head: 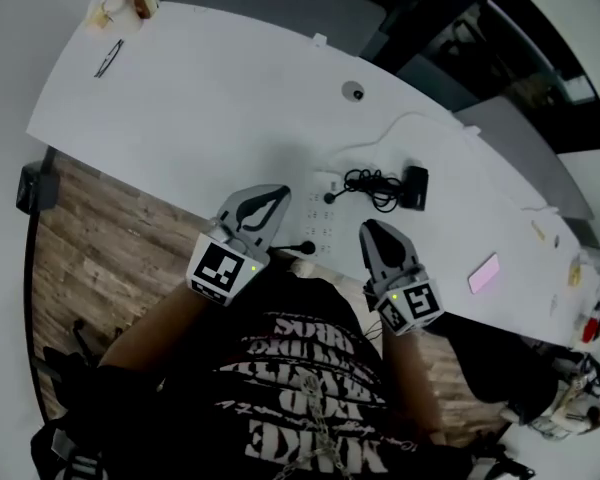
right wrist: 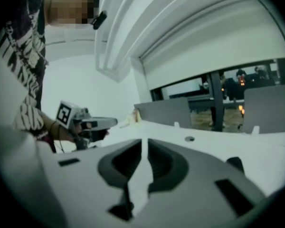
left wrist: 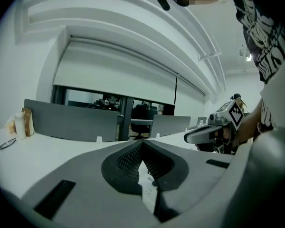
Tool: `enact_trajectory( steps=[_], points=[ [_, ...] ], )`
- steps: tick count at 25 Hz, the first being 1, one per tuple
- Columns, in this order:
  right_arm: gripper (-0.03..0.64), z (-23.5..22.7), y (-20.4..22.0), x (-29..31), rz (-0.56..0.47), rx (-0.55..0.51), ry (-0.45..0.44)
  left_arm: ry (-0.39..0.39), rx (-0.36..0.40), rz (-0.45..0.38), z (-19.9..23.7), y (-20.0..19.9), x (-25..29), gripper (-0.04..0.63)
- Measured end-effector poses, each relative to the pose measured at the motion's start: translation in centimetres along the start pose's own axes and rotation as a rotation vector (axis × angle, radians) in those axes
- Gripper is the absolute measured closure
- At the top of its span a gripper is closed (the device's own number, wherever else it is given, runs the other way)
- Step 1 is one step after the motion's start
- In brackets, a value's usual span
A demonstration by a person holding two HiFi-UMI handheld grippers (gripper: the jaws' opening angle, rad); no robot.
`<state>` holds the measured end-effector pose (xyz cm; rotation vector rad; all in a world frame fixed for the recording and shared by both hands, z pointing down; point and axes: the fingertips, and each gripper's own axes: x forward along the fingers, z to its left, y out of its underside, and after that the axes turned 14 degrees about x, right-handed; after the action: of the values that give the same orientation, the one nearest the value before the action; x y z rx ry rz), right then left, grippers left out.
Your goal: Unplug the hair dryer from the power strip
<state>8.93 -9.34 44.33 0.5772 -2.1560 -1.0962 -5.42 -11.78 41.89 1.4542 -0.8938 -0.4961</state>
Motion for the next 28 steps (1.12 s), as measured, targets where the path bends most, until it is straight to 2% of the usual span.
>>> enact_trajectory(
  steps=[5,8,10,12,15,17,21,22,23,26,28],
  points=[
    [0.558,-0.5,2.4,2.9,0.077,0.065,0.008,0.166,0.041,0.091,-3.0,4.3,2.0,0.575],
    [0.558,-2.2,4.0,4.7,0.129,0.032,0.029,0.262,0.089,0.15,-5.2,7.4,3.3,0.575],
    [0.558,-4.0,6.0,6.2,0.143,-0.021,0.036,0.274,0.091,0.207,-5.9,10.0,4.2,0.575],
    [0.558,-6.1,8.5,7.3,0.174,-0.017,0.049,0.26,0.081,0.269,-6.6,12.6,5.8,0.575],
    [0.547,-8.0,11.6,8.1,0.208,0.135,0.031,0.24,0.057,0.379,-8.1,16.3,7.8,0.575],
    [0.458,-7.9,12.5,9.1,0.21,0.245,-0.033,0.234,0.071,0.443,-8.8,18.3,8.5,0.575],
    [0.454,-8.0,12.0,11.5,0.201,0.346,-0.13,0.235,0.208,0.533,-9.9,21.0,10.2,0.575],
    [0.497,-8.2,11.9,12.0,0.203,0.399,-0.151,0.231,0.244,0.554,-10.0,21.5,10.5,0.575],
    [0.54,-8.5,11.6,12.4,0.197,0.475,-0.174,0.221,0.289,0.57,-10.0,21.8,10.9,0.574],
    [0.555,-9.6,9.7,13.2,0.12,0.764,-0.26,0.175,0.458,0.605,-9.2,21.7,11.9,0.575],
    [0.558,-10.3,8.5,13.2,0.053,0.888,-0.306,0.151,0.521,0.622,-8.9,21.8,12.7,0.575]
  ],
)
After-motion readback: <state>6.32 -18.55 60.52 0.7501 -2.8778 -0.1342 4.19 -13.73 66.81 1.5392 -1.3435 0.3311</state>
